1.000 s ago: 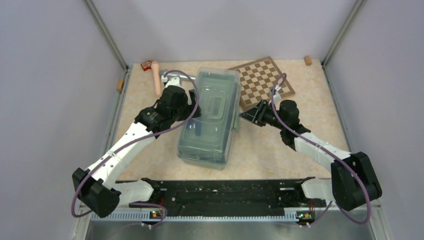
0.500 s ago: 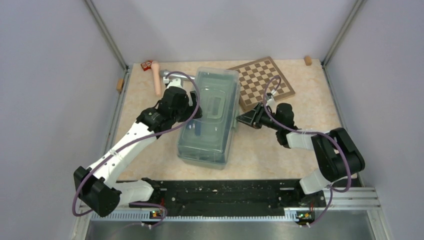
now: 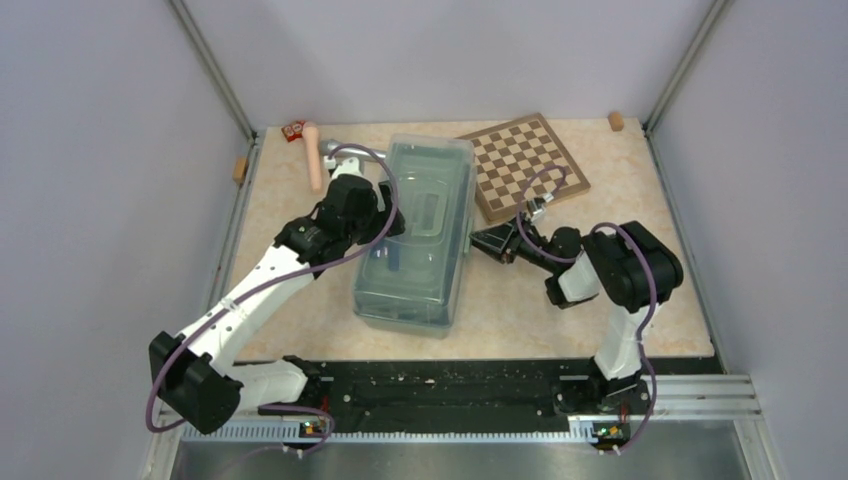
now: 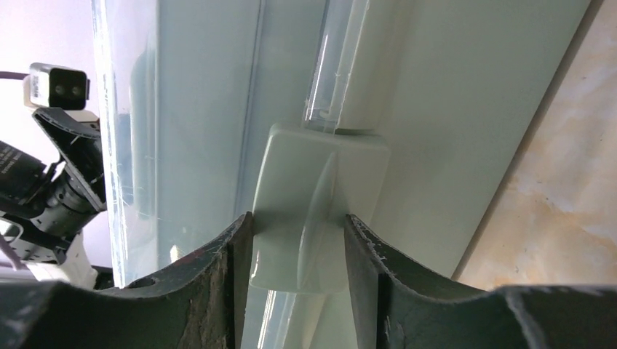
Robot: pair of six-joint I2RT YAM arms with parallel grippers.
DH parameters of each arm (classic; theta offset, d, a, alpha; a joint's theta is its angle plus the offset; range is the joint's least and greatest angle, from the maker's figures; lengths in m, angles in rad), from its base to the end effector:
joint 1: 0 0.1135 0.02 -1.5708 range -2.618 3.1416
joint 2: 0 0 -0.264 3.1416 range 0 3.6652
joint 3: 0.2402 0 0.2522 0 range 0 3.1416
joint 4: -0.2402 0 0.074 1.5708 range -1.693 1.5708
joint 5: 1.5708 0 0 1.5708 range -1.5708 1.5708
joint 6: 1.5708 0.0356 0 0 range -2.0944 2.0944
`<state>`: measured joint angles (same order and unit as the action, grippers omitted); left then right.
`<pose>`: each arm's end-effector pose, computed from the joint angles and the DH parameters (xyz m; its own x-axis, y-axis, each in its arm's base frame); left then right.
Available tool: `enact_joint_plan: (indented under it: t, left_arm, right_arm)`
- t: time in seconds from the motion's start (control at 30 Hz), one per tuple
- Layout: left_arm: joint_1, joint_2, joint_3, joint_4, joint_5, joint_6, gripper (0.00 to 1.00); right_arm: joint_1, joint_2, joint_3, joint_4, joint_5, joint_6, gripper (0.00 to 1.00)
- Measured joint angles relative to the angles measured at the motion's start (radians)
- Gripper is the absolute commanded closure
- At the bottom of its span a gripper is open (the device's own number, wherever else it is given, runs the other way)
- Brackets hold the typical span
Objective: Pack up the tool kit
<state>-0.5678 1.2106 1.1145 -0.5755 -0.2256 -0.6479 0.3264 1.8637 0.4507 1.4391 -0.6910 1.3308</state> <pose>0.2249 -0.1340 0.3291 -0.6455 -0.2859 -0.7082 -0.0164 0.9322 -0.3615 0.2725 0.1162 0.1364 -0.8203 0.5126 -0.2538 -0.2262 0.1168 0.9671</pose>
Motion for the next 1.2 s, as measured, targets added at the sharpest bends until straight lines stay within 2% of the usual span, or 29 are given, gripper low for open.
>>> enact_joint_plan:
  t: [0.1,0.23,0.43,0.5,0.6,0.7,0.83,1.03,1.2]
  left_arm:
    - [0.002,-0.009,-0.008,0.006,-0.006,-0.005,0.09]
    - [0.002,-0.026,-0.024,0.015,-0.017,-0.01,0.08]
    - [0.0,-0.107,-0.034,0.007,-0.076,-0.013,0.08]
    - [0.001,-0.151,-0.034,0.002,-0.108,-0.011,0.07]
    - [0.003,-0.237,-0.034,-0.016,-0.183,0.007,0.07]
    - [0.004,-0.322,-0.034,-0.037,-0.264,0.042,0.07]
    - [0.004,-0.443,-0.033,-0.061,-0.369,0.106,0.07]
    - [0.004,-0.603,-0.032,-0.085,-0.477,0.212,0.06]
    - [0.004,-0.713,-0.008,-0.099,-0.529,0.287,0.05]
  right_arm:
    - [0.002,0.035,0.0,0.058,0.001,0.04,0.5]
    - [0.002,0.034,0.0,0.052,0.002,0.043,0.44]
    - [-0.035,-0.129,-0.027,-0.148,-0.051,-0.042,0.35]
    - [-0.077,-0.224,-0.027,-0.273,-0.059,-0.103,0.32]
    - [-0.135,-0.402,0.005,-0.576,-0.027,-0.254,0.17]
    - [-0.153,-0.6,0.123,-0.996,0.109,-0.463,0.09]
    - [-0.155,-0.843,0.301,-1.393,0.325,-0.692,0.06]
    - [-0.158,-1.096,0.478,-1.731,0.648,-0.879,0.02]
    - [-0.157,-1.234,0.56,-1.884,0.849,-0.99,0.01]
